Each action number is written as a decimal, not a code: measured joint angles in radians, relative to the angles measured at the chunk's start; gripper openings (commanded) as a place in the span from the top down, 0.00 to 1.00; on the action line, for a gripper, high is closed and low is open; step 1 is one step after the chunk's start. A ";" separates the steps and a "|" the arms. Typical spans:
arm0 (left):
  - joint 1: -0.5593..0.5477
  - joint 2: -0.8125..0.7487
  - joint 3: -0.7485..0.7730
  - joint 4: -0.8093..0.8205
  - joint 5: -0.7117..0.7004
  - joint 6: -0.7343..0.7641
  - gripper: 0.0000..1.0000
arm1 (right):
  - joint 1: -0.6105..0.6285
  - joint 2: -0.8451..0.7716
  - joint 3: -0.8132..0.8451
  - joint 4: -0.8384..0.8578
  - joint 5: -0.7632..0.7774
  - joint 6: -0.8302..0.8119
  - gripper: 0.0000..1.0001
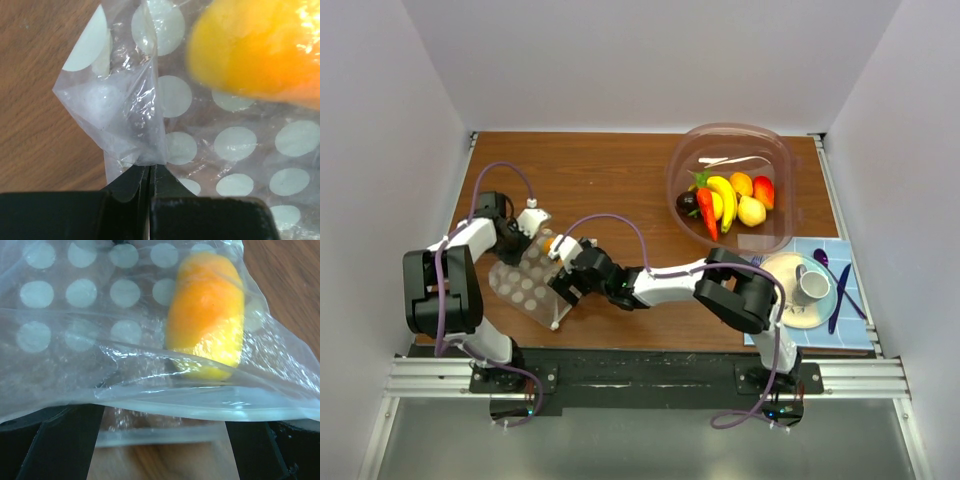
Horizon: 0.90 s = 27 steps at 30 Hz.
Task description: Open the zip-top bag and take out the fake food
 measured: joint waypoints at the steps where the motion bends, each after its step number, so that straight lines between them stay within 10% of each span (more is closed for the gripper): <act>1: -0.001 0.005 0.006 -0.005 -0.002 0.007 1.00 | 0.000 0.016 0.019 0.000 0.001 -0.011 0.01; 23: -0.022 0.074 0.090 -0.151 -0.005 0.301 1.00 | -0.083 0.224 0.295 0.012 -0.016 -0.113 0.01; 27: -0.022 0.080 0.098 -0.163 0.000 0.314 1.00 | -0.088 0.257 0.314 0.005 -0.056 -0.083 0.16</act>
